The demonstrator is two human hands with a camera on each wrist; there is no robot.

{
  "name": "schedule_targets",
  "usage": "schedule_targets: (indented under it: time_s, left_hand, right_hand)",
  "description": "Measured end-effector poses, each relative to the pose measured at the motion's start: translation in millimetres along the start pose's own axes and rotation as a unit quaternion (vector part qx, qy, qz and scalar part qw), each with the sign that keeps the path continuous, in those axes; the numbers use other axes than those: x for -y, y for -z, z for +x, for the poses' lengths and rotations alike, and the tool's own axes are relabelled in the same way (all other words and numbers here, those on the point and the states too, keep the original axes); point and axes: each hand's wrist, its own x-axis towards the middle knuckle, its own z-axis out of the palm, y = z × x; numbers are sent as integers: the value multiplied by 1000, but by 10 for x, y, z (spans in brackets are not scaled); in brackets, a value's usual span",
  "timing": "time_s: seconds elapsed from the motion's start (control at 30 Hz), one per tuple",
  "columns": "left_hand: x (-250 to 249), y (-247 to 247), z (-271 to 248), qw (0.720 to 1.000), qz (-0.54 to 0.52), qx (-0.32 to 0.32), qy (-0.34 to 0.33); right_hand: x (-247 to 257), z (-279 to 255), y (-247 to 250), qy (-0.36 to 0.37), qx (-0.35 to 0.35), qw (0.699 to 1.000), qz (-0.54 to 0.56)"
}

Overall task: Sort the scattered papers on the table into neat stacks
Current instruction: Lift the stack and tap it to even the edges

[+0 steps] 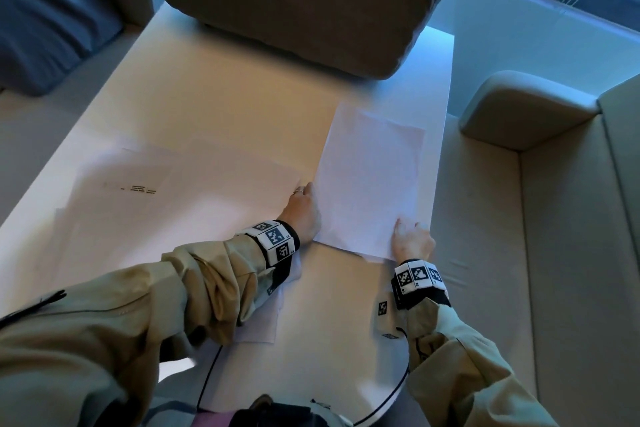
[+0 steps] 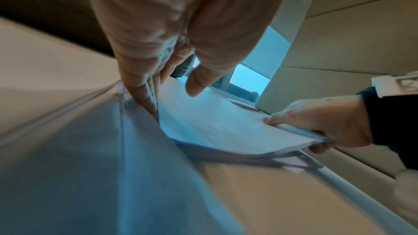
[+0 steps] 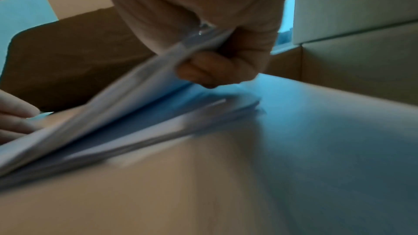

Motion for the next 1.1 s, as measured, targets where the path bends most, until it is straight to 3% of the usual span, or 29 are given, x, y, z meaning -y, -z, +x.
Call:
schedule_targets:
  time_s: [0.17, 0.37, 0.53, 0.7, 1.1]
  left_hand:
    - [-36, 18, 68, 999, -25, -17, 17]
    - [-115, 57, 97, 999, -44, 1, 25]
    - [-108, 36, 185, 997, -61, -12, 41]
    - [-123, 129, 288, 996, -74, -27, 36]
    - [-114, 207, 387, 994, -100, -29, 29]
  right_hand:
    - [-72, 46, 77, -5, -55, 998, 15]
    - [-3, 164, 57, 51, -40, 998, 25]
    - [14, 264, 54, 30, -6, 999, 24]
    - [81, 387, 150, 20, -38, 997, 64]
    - [250, 317, 111, 31, -35, 996, 71]
